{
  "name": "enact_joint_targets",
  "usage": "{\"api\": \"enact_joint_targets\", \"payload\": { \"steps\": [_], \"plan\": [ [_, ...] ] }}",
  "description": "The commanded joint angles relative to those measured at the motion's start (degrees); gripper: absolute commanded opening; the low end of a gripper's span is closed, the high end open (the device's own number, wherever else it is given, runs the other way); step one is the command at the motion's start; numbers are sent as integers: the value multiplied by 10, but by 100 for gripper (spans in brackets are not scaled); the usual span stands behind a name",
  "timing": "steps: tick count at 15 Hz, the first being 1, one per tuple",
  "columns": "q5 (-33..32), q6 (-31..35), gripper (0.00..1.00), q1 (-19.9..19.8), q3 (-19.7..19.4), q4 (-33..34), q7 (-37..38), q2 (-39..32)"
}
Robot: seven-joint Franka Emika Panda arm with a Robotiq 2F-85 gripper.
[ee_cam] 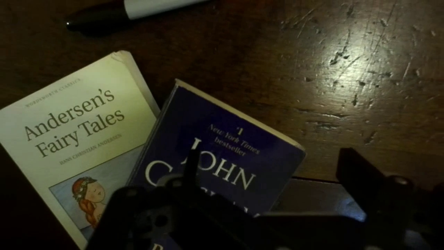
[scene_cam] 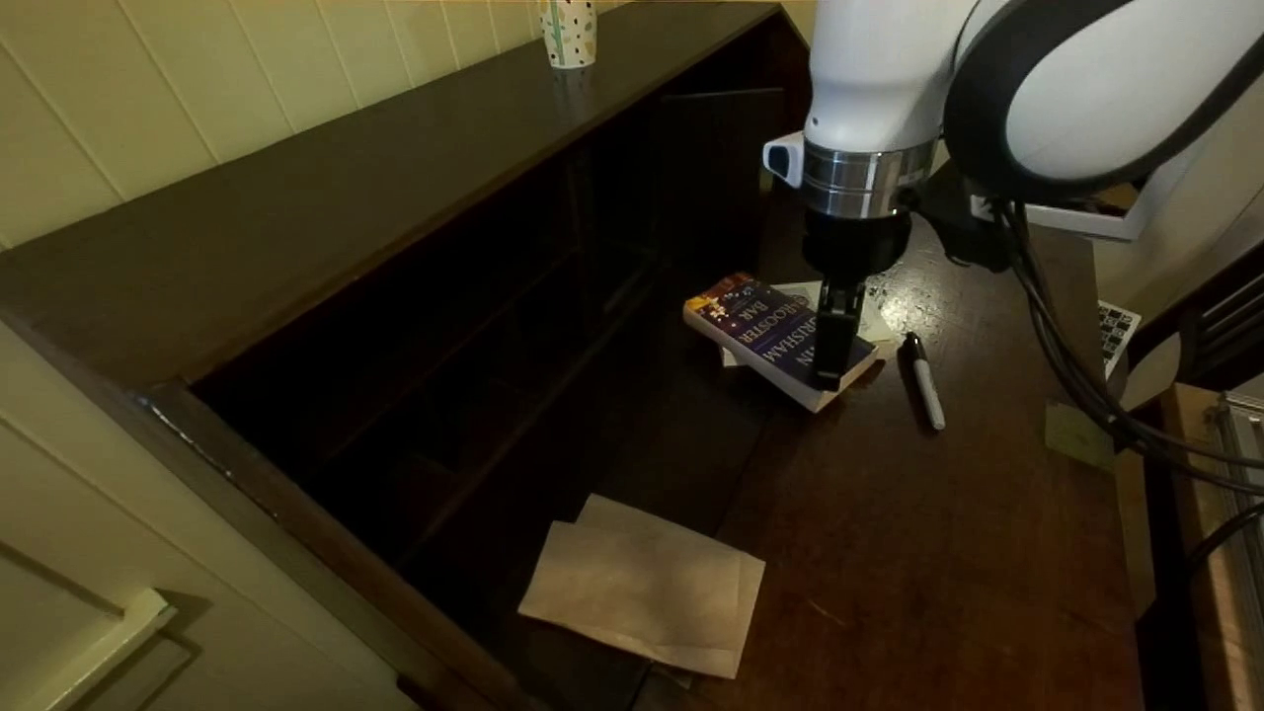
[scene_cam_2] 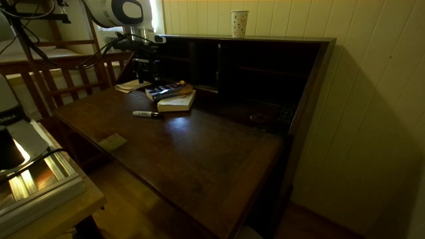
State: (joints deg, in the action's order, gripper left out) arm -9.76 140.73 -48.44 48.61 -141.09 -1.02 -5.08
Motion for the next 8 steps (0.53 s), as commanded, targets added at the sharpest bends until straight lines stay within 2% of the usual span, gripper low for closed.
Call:
{"api": "enact_joint_targets", "payload": {
  "steps": [1, 5, 8],
  "plan": [
    [54, -57, 100, 153, -139, 12, -39, 53],
    [1, -123, 100, 330, -293, 38, 10, 52],
    [-65, -181, 100, 411, -352, 64, 65, 29]
  ]
}}
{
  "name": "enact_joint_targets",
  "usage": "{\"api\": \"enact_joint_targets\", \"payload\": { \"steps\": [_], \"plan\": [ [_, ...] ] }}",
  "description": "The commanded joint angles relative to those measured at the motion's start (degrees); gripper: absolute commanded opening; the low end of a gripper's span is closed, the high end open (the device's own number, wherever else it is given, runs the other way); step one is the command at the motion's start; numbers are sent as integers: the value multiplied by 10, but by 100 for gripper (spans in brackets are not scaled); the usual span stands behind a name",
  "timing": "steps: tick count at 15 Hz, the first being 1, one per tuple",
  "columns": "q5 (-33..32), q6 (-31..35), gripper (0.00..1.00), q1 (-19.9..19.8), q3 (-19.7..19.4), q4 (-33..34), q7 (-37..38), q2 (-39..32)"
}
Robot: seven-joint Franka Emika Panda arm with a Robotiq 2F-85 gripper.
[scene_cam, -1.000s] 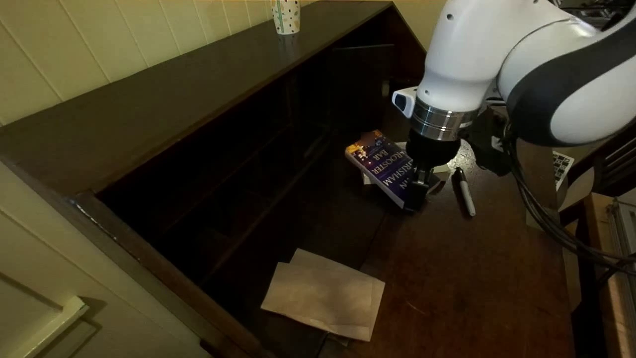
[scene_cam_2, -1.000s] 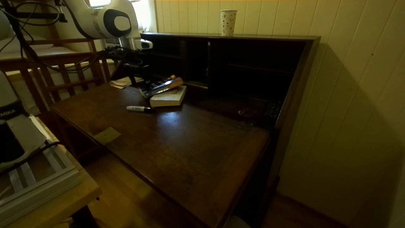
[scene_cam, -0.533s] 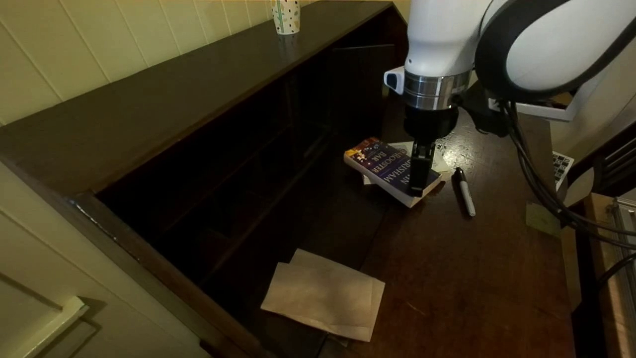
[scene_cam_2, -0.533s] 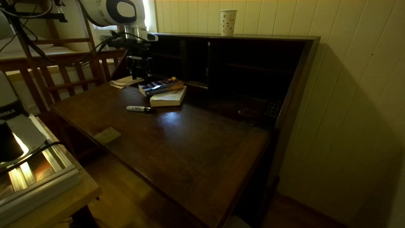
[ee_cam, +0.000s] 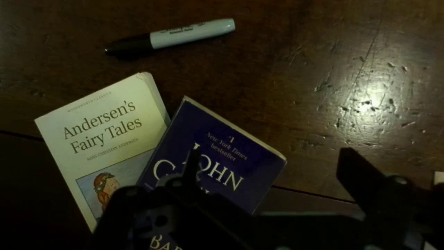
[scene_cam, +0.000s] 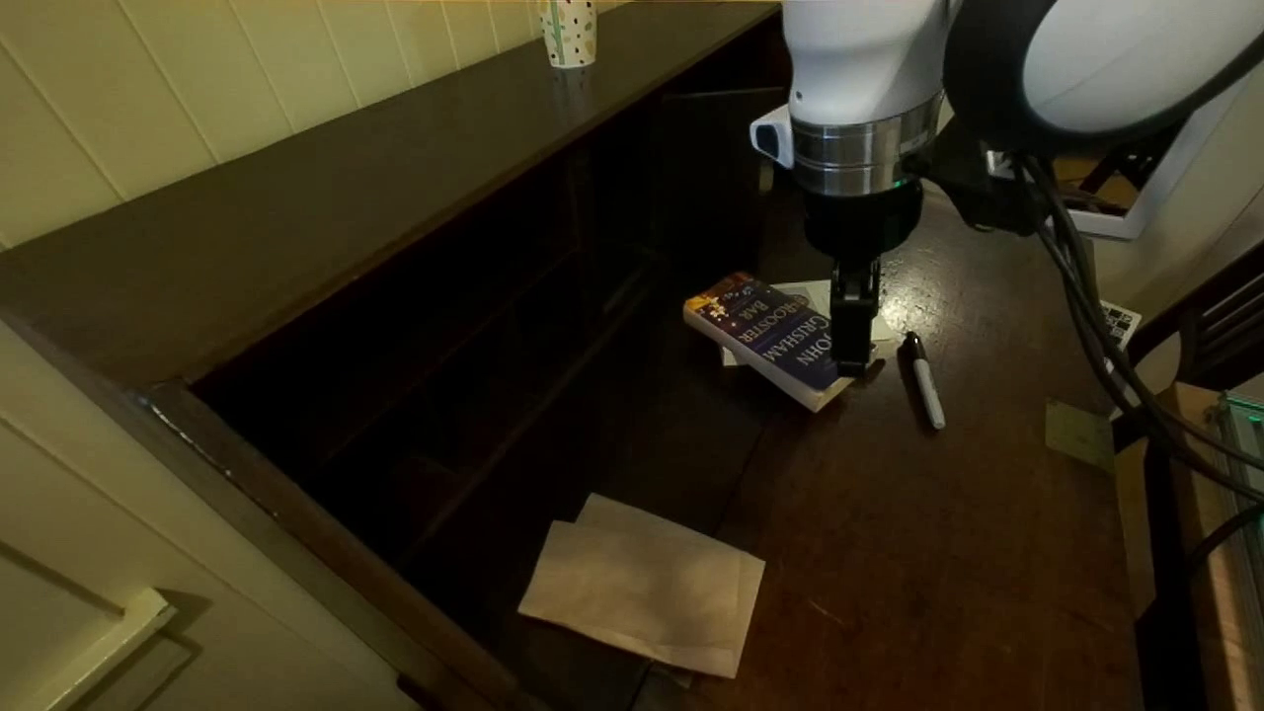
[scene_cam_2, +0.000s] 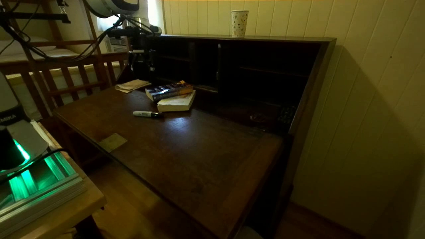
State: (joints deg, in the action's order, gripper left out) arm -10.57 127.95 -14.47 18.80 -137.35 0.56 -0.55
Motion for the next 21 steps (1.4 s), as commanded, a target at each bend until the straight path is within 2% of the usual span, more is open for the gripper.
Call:
{"api": "enact_joint_targets", "payload": {
  "steps": [1, 3, 4, 6, 11, 15, 21],
  "plan": [
    [-81, -69, 100, 92, -65, 33, 68, -24],
    [-107, -92, 100, 125, -81, 43, 76, -38],
    [-76, -64, 100, 127, -95, 20, 57, -14],
    [-78, -67, 100, 143, -105, 21, 60, -18],
    [-78, -67, 100, 144, -112, 21, 60, -18],
    [-147, -59, 100, 174, -113, 20, 132, -38],
    [-283, -89, 100, 223, -115, 50, 252, -94]
  ]
}}
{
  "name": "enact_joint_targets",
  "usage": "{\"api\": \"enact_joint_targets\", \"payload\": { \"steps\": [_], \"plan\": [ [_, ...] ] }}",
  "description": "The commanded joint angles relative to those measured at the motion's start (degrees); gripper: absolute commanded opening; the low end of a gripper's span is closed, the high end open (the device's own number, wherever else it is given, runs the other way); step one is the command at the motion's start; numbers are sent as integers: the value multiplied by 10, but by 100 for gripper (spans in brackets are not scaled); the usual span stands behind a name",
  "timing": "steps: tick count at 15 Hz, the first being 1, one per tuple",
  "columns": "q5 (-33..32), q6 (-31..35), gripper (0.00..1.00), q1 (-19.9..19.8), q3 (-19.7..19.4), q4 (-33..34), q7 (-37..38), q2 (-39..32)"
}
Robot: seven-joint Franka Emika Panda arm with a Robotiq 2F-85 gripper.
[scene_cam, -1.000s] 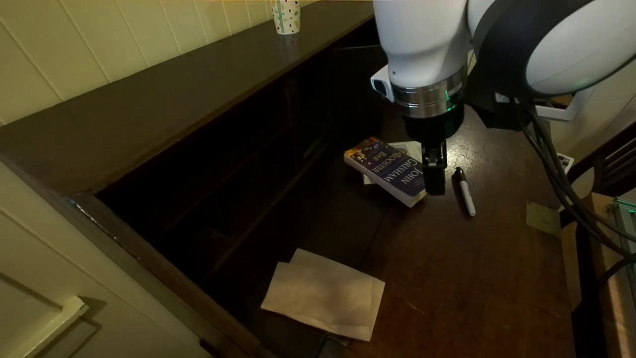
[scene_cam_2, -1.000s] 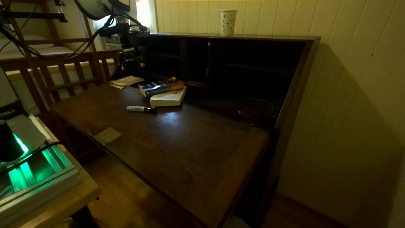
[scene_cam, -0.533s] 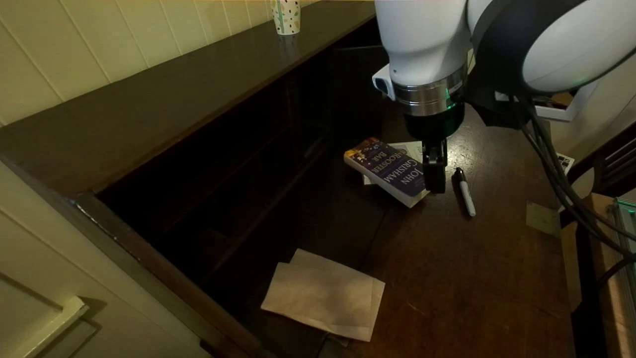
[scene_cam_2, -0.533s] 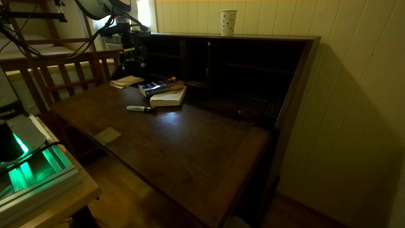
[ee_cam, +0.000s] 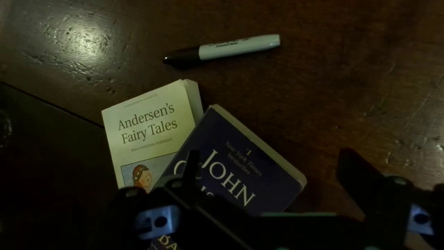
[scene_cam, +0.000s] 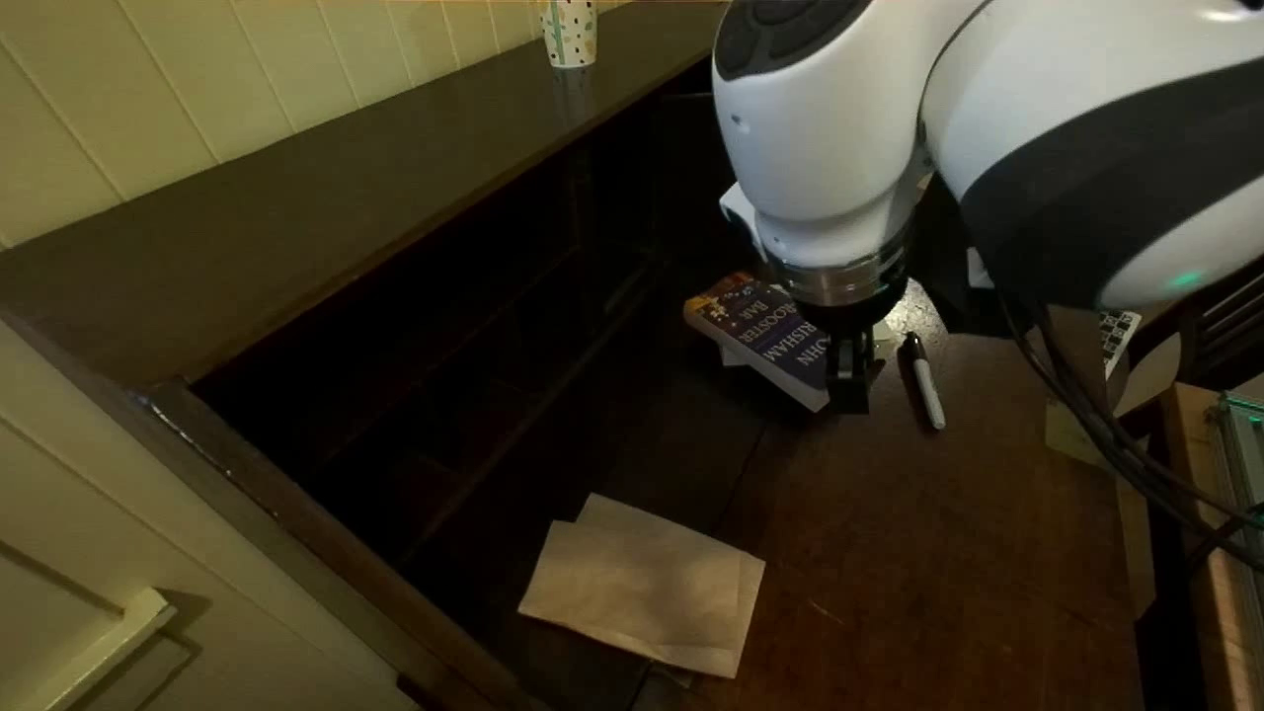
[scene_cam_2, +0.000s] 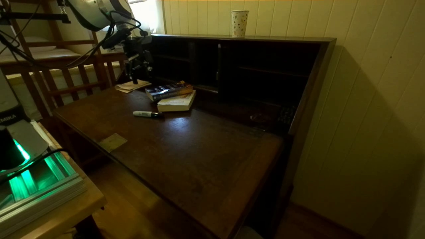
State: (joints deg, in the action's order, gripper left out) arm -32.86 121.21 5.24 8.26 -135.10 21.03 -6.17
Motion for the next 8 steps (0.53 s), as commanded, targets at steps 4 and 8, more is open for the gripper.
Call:
{"api": "enact_joint_targets", "payload": {
  "steps": [4, 8],
  "plan": [
    [-122, -29, 100, 47, -14, 44, 78, -75],
    [-162, -50, 100, 62, -18, 73, 80, -115]
  ]
}}
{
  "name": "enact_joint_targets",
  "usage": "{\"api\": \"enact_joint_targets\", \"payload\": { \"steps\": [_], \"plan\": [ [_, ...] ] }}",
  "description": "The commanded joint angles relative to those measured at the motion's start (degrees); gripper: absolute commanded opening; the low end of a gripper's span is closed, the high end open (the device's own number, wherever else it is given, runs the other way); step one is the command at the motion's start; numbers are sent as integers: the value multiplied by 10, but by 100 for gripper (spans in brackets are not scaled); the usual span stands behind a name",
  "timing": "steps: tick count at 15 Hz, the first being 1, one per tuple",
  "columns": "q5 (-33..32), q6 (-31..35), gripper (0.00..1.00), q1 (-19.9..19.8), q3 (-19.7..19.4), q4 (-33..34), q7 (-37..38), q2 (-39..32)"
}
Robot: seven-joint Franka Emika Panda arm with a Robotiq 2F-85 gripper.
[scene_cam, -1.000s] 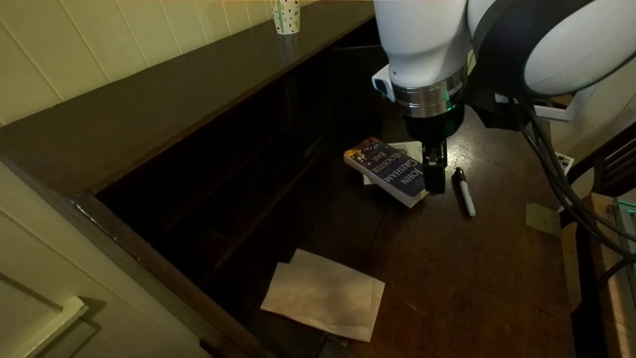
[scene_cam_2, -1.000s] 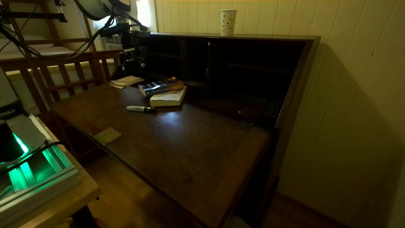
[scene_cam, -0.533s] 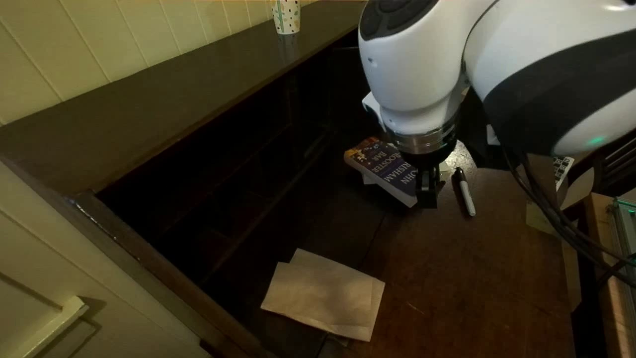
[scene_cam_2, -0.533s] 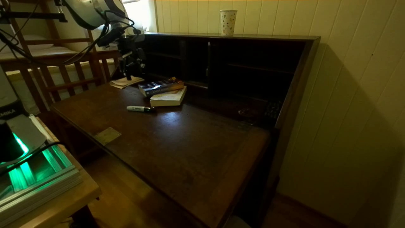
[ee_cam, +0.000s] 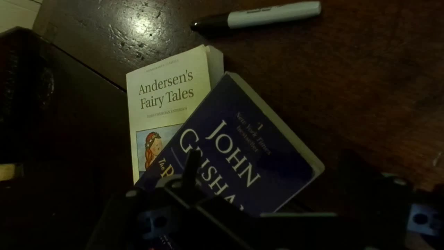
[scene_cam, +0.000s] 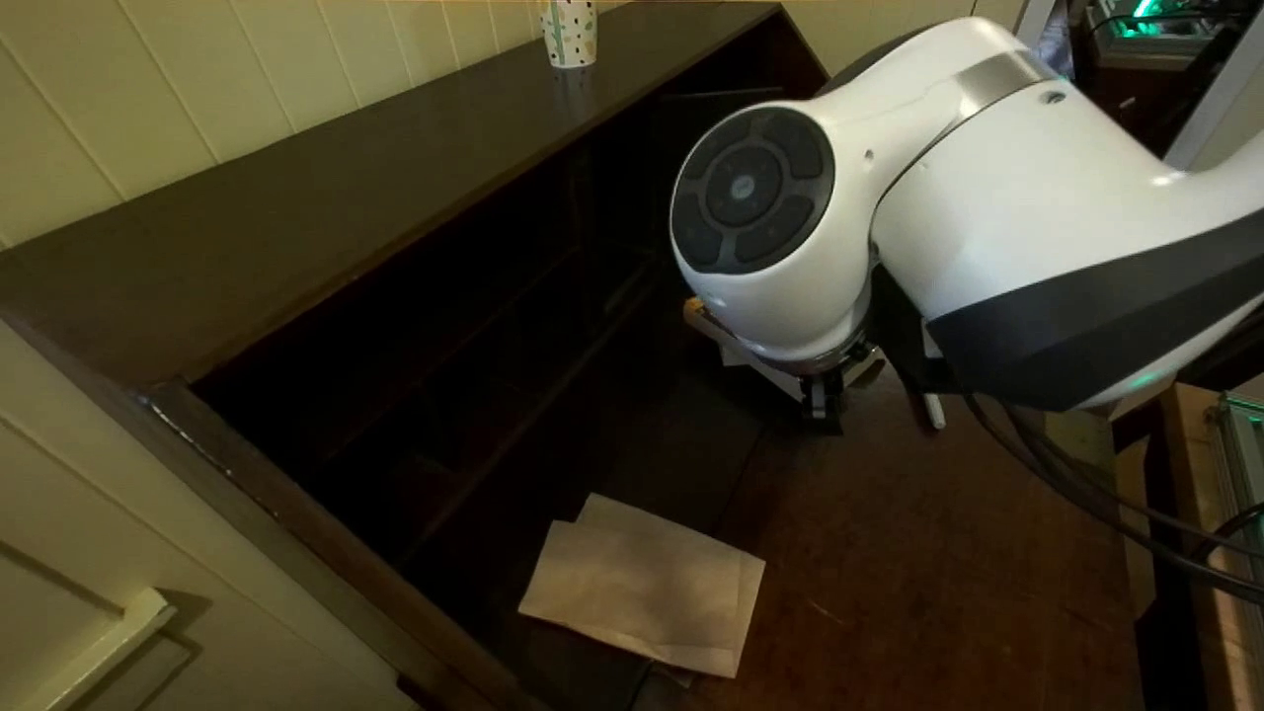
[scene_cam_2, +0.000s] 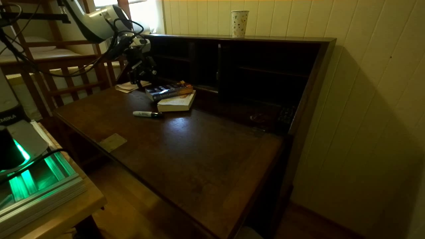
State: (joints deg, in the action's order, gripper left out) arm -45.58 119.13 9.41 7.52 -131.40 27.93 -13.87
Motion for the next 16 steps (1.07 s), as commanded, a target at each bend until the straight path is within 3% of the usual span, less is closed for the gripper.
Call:
{"api": "enact_joint_targets", "payload": {
  "steps": [1, 8, 16],
  "plan": [
    [-44, -36, 100, 24, -11, 45, 10, -48],
    [-49, -89, 100, 52, -7, 96, 2, -99],
    [-107, -142, 100, 81, -9, 129, 24, -150]
  ]
}}
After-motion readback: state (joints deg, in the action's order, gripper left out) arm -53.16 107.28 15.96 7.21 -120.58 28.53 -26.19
